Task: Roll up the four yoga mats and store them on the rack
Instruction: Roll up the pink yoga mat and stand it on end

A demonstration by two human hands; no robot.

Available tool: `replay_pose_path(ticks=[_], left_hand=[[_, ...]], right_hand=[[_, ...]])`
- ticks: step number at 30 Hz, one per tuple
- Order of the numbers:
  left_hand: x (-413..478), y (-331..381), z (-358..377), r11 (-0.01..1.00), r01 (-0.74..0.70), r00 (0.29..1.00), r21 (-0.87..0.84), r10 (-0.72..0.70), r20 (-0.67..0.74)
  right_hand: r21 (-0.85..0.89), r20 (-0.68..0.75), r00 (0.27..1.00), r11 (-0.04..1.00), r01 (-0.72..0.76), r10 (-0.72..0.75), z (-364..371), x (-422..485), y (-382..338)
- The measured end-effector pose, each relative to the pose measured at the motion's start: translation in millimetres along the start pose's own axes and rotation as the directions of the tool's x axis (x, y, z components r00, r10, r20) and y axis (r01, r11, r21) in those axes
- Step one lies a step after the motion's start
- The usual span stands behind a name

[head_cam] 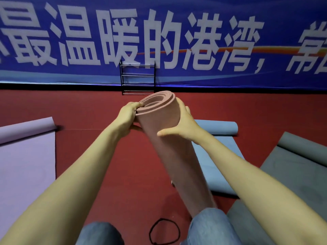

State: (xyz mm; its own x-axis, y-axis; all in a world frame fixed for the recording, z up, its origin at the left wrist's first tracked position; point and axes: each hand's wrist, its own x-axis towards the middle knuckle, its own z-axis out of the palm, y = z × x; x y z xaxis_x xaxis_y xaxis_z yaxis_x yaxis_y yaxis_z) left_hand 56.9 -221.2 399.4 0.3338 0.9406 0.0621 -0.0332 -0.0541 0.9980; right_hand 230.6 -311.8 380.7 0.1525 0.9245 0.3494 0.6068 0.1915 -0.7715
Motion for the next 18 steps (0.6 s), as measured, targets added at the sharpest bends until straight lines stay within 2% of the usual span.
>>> replay_pose_path(ticks=[3, 10, 13, 16, 18], left_hand=[[-6.2, -12.8, 16.4, 0.993, 0.065, 0.997, -0.095, -0.06, 0.048], [13.2, -107.8, 68.4, 0.939, 0.292, 0.946, -0.183, -0.256, 0.201], [34.0, -160.2, 84.0, 0.89, 0.437, 0.876, -0.133, -0.387, 0.288], [62.0, -216.1, 89.7, 0.812, 0.58, 0.745, 0.068, -0.563, 0.359], [76.8, -250.4, 89.7, 0.766, 0.627, 0.682, 0.14, -0.627, 0.377]], right_hand=[[-0.11, 0.076, 0.997, 0.994, -0.015, 0.024, -21.7, -6.0, -0.7], [-0.363, 0.161, 0.947, 0.909, -0.204, 0.277, -34.8, -10.0, 73.2], [-0.429, 0.205, 0.902, 0.864, -0.266, 0.379, -20.3, -5.0, 128.0], [-0.45, 0.255, 0.847, 0.833, -0.324, 0.467, -0.8, -12.4, 187.6], [-0.41, 0.268, 0.827, 0.835, -0.367, 0.495, 17.0, -17.5, 223.5]])
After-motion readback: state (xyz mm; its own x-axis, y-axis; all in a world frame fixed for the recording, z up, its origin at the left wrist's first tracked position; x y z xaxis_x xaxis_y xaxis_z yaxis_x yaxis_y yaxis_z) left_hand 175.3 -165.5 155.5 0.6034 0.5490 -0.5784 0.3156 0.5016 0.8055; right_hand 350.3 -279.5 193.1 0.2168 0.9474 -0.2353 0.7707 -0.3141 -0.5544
